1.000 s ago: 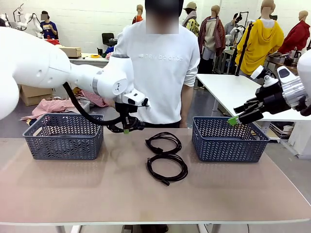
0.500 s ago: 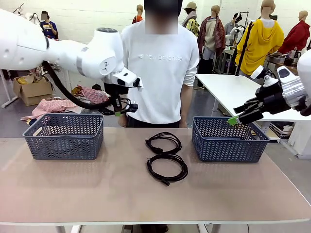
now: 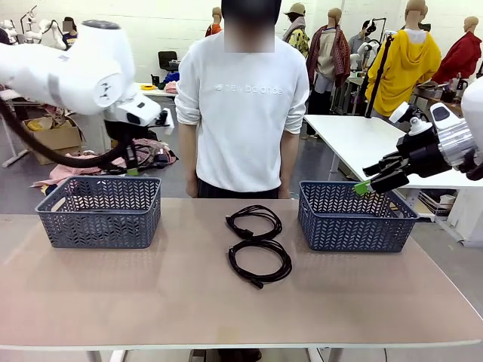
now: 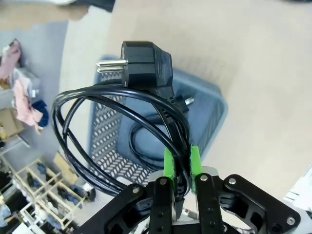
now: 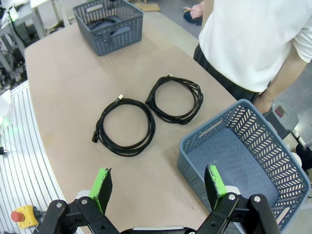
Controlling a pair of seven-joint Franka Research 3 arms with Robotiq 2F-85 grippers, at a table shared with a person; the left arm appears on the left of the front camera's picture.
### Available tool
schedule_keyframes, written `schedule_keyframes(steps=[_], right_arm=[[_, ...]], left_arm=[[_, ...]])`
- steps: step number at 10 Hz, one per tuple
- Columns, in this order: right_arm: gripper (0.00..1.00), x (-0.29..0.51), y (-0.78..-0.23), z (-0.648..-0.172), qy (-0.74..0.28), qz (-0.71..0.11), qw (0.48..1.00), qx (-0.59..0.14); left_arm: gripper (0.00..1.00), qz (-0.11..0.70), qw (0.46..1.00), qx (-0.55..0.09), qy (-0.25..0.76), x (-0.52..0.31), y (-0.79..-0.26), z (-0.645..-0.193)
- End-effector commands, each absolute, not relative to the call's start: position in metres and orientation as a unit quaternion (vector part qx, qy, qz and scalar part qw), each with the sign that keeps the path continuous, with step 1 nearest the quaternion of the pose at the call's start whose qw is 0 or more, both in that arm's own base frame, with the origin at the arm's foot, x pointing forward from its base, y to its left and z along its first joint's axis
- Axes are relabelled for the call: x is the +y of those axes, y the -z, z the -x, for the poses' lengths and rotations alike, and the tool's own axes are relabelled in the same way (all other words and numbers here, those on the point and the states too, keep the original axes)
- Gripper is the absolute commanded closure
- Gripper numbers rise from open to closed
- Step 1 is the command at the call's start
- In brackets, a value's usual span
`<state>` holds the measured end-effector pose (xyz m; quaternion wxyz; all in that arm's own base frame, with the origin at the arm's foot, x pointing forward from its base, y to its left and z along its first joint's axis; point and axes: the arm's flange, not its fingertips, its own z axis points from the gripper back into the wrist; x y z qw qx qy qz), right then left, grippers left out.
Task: Organize the cables according to human instructions.
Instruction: Pick up a bundle of cables and place it in the basket indicated by the human.
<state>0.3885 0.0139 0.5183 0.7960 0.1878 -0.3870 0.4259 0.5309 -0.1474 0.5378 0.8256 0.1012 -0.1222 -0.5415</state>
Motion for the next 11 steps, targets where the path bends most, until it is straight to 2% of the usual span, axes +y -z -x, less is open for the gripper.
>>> schedule_keyframes(steps=[1,5,11], right_arm=[[0.00,0.015,-0.519,-0.390,-0.424,-0.197,0.791,-0.394],[0.00,0.015,-0.519,-0.390,-0.424,-0.197,0.791,-0.394],[0.00,0.015,-0.519,-0.390,-0.424,-0.197,0.791,-0.394]], left_arm=[[1.00,-0.098,0.828,-0.130,0.537,-0.126,-0.517,-0.520],[1.00,-0.090,0.832,-0.138,0.531,-0.082,-0.486,-0.542],[1.00,-0.077,0.832,-0.129,0.535,-0.068,-0.453,-0.579]])
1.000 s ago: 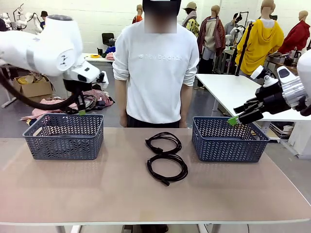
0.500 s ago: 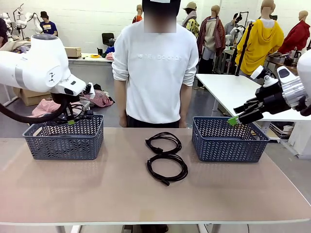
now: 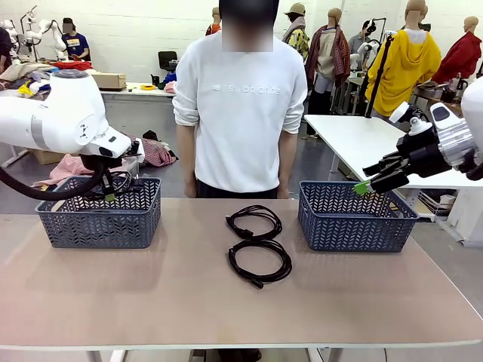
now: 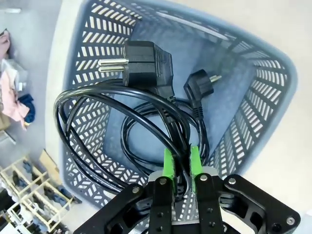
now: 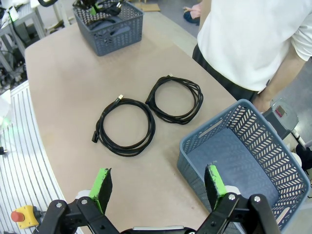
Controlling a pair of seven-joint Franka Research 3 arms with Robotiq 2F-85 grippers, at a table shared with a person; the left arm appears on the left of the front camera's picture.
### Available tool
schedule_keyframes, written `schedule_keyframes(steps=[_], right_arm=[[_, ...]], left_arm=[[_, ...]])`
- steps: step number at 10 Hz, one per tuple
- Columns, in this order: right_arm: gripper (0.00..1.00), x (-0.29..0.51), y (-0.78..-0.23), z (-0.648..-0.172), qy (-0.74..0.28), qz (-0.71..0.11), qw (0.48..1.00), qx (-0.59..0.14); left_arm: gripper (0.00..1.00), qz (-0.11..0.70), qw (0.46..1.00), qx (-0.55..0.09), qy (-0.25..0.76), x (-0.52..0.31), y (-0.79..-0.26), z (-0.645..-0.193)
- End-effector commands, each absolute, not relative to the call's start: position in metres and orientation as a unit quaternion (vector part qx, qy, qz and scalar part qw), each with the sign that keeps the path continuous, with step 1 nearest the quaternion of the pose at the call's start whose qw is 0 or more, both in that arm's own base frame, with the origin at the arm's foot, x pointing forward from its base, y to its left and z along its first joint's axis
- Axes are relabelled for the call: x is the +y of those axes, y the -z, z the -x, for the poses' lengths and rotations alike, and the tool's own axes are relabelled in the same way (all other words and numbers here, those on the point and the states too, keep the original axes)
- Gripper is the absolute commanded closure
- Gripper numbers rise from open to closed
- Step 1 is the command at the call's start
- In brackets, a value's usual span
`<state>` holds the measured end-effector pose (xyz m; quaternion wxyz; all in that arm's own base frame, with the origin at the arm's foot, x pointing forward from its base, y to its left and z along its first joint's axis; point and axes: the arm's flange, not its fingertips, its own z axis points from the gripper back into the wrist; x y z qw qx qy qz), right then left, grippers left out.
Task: Organize the cables according to human instructions.
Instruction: Pick up a bundle of cables and place it in the basket indicated by the human.
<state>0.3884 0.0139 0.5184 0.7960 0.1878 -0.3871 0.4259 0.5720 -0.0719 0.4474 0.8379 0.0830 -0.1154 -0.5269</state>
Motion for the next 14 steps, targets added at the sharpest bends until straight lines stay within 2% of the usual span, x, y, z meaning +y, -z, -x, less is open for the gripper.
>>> schedule_keyframes(steps=[1,2,3,4,5,6,7,8,9,10,11,14], right_arm=[[0.00,0.0145,-0.5186,-0.3898,-0.424,-0.197,0.791,-0.394],[0.00,0.0145,-0.5186,-0.3898,-0.424,-0.197,0.791,-0.394],[0.00,0.0145,-0.5186,-0.3898,-0.424,-0.197,0.791,-0.394],[0.00,0.0145,-0.5186,-0.3898,-0.424,-0.197,0.791,-0.394],[0.00,0.0145,-0.5186,-0.3898,-0.424,-0.197,0.791,-0.394],[0.00,0.0145,-0.5186,-0.3898,-0.424,-0.197,0.791,-0.394],[0.00,0.0145,-0.5186,-0.3898,-0.424,-0.197,0.791,-0.394],[0.00,0.0145,-0.5186,-0.3898,-0.424,-0.197,0.791,-0.394],[0.00,0.0145,-0.5186,-0.3898,-0.424,-0.197,0.791,-0.394],[0.00,0.0145,-0.5186,-0.3898,-0.424,-0.197,0.791,-0.394],[0.00,0.0145,-0.5186,-0.3898,-0.424,-0.197,0.791,-0.394],[0.00,0.0145,-0.5186,-0.3898,-0.424,-0.197,0.791,-0.394]], left_arm=[[1.00,-0.079,0.831,-0.125,0.536,-0.0682,-0.4496,-0.5815],[1.00,-0.081,0.830,-0.122,0.538,-0.0687,-0.4478,-0.5833],[0.66,-0.079,0.830,-0.118,0.540,-0.0680,-0.4466,-0.5842],[0.66,-0.075,0.830,-0.116,0.540,-0.0679,-0.4458,-0.5855],[0.46,-0.073,0.831,-0.113,0.540,-0.0683,-0.4450,-0.5858],[0.61,-0.068,0.832,-0.110,0.539,-0.0671,-0.4464,-0.5854],[0.27,-0.065,0.832,-0.108,0.540,-0.0674,-0.4487,-0.5852],[0.40,-0.061,0.833,-0.107,0.540,-0.0682,-0.4504,-0.5850],[0.08,-0.055,0.834,-0.104,0.540,-0.0678,-0.4508,-0.5850],[0.21,-0.046,0.835,-0.102,0.539,-0.0685,-0.4510,-0.5860],[0.00,-0.040,0.836,-0.102,0.538,-0.0693,-0.4501,-0.5868],[0.00,-0.029,0.837,-0.102,0.537,-0.0710,-0.4502,-0.5863]])
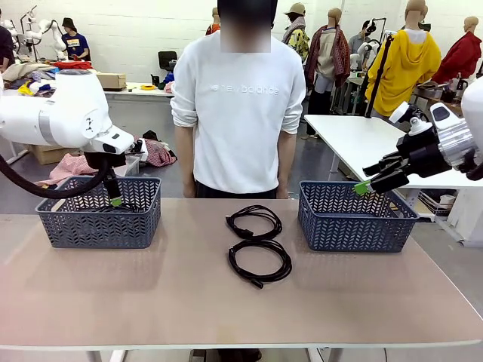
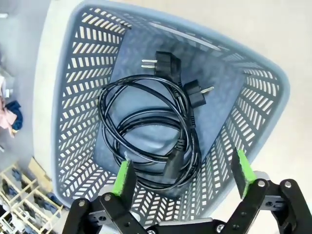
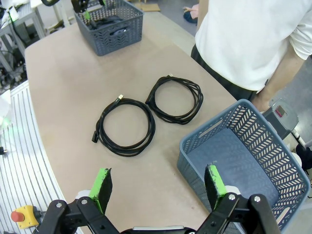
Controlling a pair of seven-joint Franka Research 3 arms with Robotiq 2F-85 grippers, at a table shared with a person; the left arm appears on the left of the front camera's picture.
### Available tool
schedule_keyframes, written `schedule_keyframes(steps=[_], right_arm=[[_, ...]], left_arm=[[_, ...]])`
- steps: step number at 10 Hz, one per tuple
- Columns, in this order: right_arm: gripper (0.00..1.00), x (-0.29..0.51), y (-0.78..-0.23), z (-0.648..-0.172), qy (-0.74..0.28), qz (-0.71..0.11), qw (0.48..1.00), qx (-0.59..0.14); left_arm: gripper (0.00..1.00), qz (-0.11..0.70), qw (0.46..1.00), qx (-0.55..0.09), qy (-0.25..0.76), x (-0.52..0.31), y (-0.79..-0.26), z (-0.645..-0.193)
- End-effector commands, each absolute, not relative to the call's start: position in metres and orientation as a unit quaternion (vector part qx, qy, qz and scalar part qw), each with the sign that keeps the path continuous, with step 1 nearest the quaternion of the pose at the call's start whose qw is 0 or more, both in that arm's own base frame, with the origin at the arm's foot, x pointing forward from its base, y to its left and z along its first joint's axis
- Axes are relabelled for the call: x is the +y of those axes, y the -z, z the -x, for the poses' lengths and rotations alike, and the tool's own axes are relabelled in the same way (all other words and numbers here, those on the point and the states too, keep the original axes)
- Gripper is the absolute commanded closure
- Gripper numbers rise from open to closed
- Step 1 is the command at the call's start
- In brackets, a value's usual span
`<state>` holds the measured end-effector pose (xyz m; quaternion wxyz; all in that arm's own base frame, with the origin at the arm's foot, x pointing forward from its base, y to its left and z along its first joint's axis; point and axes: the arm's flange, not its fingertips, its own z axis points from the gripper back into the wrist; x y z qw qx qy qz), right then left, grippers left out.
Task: Organize the cables according to human instructions.
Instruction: Pick up a bundle of cables and place it in the basket indicated by the human.
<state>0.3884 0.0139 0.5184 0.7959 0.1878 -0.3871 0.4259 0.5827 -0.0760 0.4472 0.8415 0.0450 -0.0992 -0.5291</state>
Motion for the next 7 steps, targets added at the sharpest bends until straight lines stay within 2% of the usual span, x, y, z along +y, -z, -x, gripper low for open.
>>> schedule_keyframes(steps=[1,4,5,7], right_arm=[[0.00,0.015,-0.519,-0.390,-0.424,-0.197,0.791,-0.394],[0.00,0.015,-0.519,-0.390,-0.424,-0.197,0.791,-0.394],[0.00,0.015,-0.519,-0.390,-0.424,-0.197,0.791,-0.394],[0.00,0.015,-0.519,-0.390,-0.424,-0.197,0.791,-0.394]], left_arm=[[0.00,-0.021,0.837,-0.105,0.537,-0.071,-0.450,-0.586],[0.00,0.014,0.848,-0.099,0.520,-0.082,-0.445,-0.586],[0.00,-0.023,0.846,-0.103,0.523,-0.078,-0.447,-0.582],[0.00,-0.023,0.846,-0.103,0.523,-0.078,-0.447,-0.582]])
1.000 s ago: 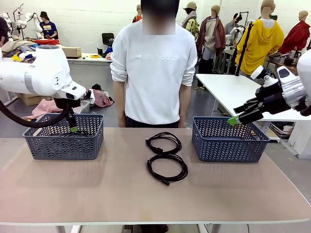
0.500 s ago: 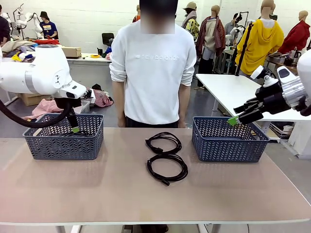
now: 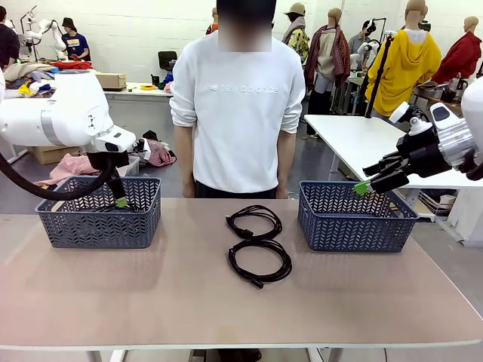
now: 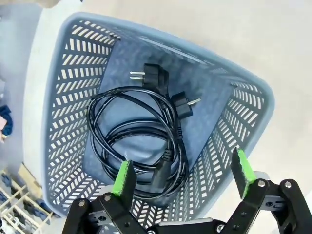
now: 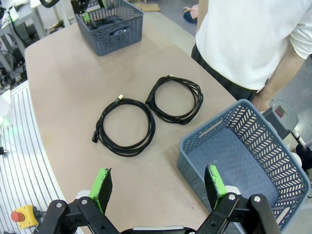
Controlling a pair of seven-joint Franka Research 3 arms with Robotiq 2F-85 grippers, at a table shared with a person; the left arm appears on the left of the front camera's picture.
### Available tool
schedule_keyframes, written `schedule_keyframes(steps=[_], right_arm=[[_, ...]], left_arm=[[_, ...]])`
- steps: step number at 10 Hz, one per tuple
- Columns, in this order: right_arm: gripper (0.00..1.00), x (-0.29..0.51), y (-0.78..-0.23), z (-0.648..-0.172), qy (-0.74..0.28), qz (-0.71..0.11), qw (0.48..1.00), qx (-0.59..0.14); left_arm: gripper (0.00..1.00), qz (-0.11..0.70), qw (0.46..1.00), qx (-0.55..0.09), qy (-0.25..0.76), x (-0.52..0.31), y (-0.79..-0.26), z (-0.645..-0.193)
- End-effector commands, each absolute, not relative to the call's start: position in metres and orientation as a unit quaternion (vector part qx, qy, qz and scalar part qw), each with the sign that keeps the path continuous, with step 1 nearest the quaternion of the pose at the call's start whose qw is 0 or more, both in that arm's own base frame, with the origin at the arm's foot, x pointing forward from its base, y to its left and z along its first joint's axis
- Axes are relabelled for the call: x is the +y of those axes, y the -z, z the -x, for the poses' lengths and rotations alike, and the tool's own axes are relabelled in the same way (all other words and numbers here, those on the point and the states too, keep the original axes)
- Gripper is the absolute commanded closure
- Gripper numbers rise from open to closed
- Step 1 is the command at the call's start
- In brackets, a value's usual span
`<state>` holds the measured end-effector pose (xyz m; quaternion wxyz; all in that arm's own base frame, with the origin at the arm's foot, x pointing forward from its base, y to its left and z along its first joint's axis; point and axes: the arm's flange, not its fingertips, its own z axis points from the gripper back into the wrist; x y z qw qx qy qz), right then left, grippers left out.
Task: Organize the cables according to human instructions.
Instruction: Pick up a bundle of cables and place it in the basket indicated by the human.
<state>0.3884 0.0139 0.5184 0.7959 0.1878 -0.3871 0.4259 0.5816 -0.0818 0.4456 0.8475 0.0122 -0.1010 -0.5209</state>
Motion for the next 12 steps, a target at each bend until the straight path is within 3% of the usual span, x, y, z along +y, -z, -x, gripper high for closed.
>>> schedule_keyframes(steps=[1,3,12], right_arm=[[0.00,0.015,-0.519,-0.390,-0.424,-0.197,0.791,-0.394],[0.00,0.015,-0.519,-0.390,-0.424,-0.197,0.791,-0.394],[0.00,0.015,-0.519,-0.390,-0.424,-0.197,0.791,-0.394]], left_arm=[[0.00,-0.023,0.846,-0.103,0.523,-0.078,-0.447,-0.582],[0.00,-0.013,0.848,-0.101,0.521,-0.081,-0.446,-0.582],[0.00,0.124,0.803,-0.211,0.543,-0.162,-0.480,-0.453]])
